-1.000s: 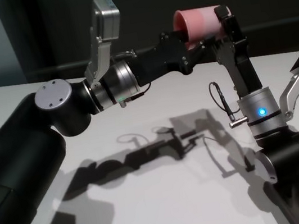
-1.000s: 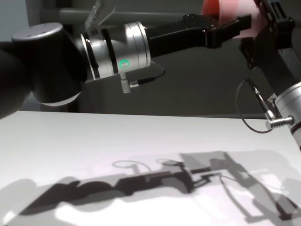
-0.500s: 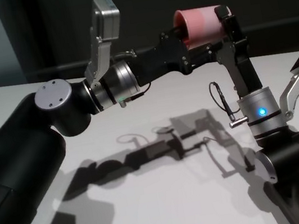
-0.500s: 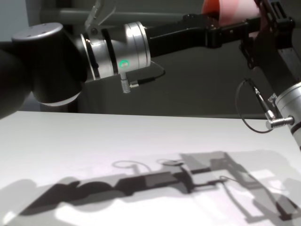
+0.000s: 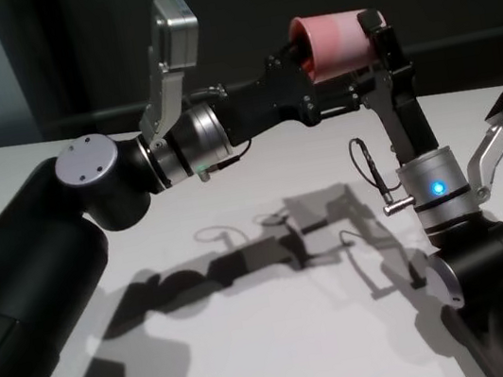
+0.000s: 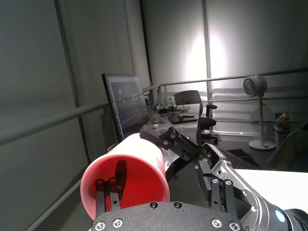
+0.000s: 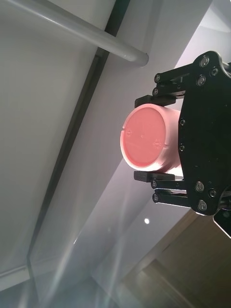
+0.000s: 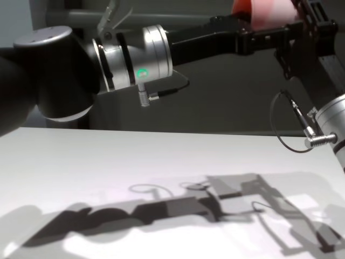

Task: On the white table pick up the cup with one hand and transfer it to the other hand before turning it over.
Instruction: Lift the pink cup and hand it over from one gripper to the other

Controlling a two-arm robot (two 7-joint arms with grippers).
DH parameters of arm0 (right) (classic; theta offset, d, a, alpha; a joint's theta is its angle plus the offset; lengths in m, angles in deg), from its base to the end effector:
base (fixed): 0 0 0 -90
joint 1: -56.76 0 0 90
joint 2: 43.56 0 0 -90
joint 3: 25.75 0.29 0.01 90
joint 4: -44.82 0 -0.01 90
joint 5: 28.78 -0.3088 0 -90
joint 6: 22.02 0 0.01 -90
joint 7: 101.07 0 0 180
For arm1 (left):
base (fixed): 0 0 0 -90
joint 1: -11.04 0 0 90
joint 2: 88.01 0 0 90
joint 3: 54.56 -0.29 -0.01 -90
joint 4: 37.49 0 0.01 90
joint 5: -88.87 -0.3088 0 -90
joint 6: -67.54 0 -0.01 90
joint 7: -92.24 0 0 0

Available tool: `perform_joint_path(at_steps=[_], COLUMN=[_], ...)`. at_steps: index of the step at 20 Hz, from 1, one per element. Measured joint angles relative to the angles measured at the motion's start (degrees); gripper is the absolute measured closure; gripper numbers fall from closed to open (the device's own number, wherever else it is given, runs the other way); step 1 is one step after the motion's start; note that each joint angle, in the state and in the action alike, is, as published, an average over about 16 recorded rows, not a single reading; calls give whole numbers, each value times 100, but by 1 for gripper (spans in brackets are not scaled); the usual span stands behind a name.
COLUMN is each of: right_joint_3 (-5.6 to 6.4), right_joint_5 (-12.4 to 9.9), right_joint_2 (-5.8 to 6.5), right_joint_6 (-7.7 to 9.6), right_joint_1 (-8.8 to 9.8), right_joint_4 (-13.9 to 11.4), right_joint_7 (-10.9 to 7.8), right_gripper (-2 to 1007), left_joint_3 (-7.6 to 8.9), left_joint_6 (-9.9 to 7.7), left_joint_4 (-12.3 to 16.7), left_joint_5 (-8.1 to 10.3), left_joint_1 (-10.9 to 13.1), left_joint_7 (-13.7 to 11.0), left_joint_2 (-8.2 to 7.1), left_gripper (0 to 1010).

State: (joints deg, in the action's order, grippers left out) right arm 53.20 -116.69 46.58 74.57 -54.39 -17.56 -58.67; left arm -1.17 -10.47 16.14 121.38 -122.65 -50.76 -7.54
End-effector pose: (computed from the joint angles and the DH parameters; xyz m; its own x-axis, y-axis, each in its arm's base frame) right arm 0.4244 0.0552 -0.3149 0.6362 0.1211 -0.7620 0.7139 0.2822 0.6409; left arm 0.5009 -0.0726 -0.2193 0.9562 0.2676 0.1187 -0.2519 0.9587 -0.1322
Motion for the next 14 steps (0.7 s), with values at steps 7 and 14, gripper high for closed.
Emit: perform_joint_path(at_steps=[7, 14], right_joint_3=[0, 0], right_joint_5=[-1, -1], right_joint_2=[0, 0], right_joint_6=[0, 0], right_joint_1=[0, 0], right_joint_4=[1, 1], right_joint_7=[1, 0], right_gripper=[257, 257], left_joint_3=[-34, -84], left_joint_6=[-56, -243], left_joint_4=[125, 543], left_joint_5=[-4, 3], left_joint_1=[43, 230], left_joint_7=[-10, 95], left_joint_2=[-55, -276], left_gripper=[20, 9])
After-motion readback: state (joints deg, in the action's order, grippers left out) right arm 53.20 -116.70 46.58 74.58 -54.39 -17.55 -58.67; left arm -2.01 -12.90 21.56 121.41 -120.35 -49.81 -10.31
